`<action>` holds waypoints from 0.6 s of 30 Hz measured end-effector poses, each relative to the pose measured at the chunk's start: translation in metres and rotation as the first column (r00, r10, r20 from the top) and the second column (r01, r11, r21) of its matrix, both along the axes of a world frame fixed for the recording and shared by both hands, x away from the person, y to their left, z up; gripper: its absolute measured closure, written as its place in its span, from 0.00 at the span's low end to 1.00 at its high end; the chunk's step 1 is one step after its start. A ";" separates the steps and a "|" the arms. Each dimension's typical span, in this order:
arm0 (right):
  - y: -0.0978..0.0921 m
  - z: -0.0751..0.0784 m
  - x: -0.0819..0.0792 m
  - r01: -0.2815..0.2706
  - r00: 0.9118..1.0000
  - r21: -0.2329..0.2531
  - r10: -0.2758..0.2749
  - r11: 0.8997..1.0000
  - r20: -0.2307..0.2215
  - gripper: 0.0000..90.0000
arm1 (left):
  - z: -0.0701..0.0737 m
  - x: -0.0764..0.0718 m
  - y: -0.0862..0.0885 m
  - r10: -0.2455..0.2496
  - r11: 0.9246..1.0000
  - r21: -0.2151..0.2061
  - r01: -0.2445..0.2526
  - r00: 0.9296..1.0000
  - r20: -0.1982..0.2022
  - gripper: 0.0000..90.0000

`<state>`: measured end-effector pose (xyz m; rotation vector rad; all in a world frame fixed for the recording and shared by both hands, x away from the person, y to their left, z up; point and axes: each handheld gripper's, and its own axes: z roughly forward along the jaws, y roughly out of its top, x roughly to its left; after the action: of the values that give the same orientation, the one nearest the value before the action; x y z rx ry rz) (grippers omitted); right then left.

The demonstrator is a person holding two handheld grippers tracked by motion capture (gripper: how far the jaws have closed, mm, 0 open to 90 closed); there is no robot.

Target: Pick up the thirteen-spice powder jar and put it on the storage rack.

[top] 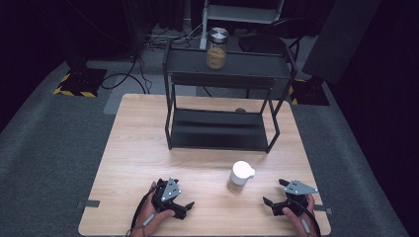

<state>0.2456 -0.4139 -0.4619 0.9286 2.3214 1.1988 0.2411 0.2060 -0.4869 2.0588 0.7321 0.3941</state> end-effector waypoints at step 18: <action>0.022 0.033 0.035 -0.230 0.973 0.055 0.231 0.972 -0.010 0.01 | 0.000 0.000 0.000 0.000 1.000 0.000 0.000 1.000 0.000 0.00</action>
<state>0.2805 -0.3921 -0.4293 0.7012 2.4749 1.3534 0.2411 0.2060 -0.4869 2.0588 0.7327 0.3941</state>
